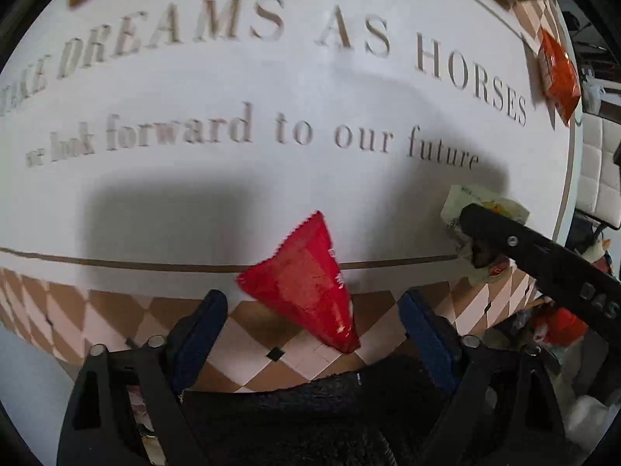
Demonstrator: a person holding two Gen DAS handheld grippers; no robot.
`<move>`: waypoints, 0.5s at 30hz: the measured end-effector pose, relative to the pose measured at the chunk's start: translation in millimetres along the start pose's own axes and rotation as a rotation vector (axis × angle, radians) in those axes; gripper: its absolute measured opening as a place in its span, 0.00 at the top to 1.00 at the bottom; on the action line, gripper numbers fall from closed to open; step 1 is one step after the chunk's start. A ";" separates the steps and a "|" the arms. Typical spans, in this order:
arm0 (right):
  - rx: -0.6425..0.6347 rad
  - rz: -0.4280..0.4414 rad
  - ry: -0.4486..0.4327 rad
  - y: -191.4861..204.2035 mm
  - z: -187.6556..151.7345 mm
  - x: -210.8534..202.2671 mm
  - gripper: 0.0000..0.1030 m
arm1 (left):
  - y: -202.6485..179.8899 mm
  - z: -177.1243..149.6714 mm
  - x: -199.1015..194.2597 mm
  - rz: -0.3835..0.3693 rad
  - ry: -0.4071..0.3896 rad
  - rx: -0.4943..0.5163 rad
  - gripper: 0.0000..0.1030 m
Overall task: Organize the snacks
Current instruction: 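Grasp the small red packet with left tool while right tool grasps white wrapper, then carry both packets over the box and open both tools to drop them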
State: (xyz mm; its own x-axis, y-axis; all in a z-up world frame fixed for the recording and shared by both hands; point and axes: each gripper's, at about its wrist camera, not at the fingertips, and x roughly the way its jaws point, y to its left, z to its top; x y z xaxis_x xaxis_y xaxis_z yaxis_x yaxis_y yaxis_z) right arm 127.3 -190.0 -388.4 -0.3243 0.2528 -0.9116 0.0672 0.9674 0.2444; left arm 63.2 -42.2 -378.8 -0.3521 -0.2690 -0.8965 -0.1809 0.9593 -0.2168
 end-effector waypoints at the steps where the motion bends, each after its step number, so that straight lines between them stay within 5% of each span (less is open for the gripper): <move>1: 0.002 0.002 -0.004 -1.9 -0.7 -1.7 0.59 | -0.2 0.0 2.9 0.008 0.004 -0.006 0.54; 9: -0.003 0.022 -0.022 -8.1 -4.3 -16.4 0.59 | -11.6 -1.8 -4.2 0.012 -0.045 0.021 0.57; 15: -0.015 0.059 -0.061 -15.9 2.6 -49.7 0.59 | -27.8 13.2 -54.9 0.011 -0.159 0.063 0.57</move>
State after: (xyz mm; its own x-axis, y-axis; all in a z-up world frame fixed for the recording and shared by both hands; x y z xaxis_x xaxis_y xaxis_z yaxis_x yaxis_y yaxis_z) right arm 144.8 -217.9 -347.8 -0.2619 0.3107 -0.9137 0.0699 0.9504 0.3031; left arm 99.7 -53.0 -328.6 -0.2030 -0.2465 -0.9476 -0.1185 0.9669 -0.2261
